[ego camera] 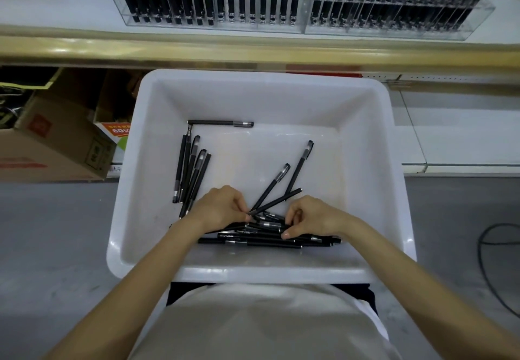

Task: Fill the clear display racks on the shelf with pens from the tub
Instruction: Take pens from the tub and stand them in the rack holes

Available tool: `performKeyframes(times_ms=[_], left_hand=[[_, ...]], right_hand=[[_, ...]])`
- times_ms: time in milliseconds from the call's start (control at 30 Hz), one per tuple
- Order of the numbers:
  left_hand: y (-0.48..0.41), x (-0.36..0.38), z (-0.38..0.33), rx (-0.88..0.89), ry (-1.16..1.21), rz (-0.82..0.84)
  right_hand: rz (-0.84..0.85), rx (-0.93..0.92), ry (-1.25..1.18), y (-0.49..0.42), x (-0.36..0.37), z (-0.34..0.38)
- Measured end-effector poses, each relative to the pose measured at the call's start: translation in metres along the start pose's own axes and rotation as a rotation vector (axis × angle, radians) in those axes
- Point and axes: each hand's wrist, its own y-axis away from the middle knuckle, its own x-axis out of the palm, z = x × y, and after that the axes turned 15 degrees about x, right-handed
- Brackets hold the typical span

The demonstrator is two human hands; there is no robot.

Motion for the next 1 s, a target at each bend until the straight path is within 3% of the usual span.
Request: performKeyframes(times_ms=[200,533,833,1000], left_hand=[[-0.002,-0.008,0.002,0.015,0.201,-0.076],[0.018,-0.072,-0.011,0.063,0.497,-0.418],[0.019,-0.136,-0.042,0.168,0.7,-0.658],[0.011,-0.156,-0.066,0.272,0.804,-0.692]], right_hand=[[0.009,-0.011,0.009,0.002,-0.002,0.001],[-0.043,-0.205,-0.356,0.018,-0.012,0.019],[-0.144,-0.375,-0.481,0.044,-0.064,0.073],[-0.12,-0.491,-0.54,0.053,-0.095,0.113]])
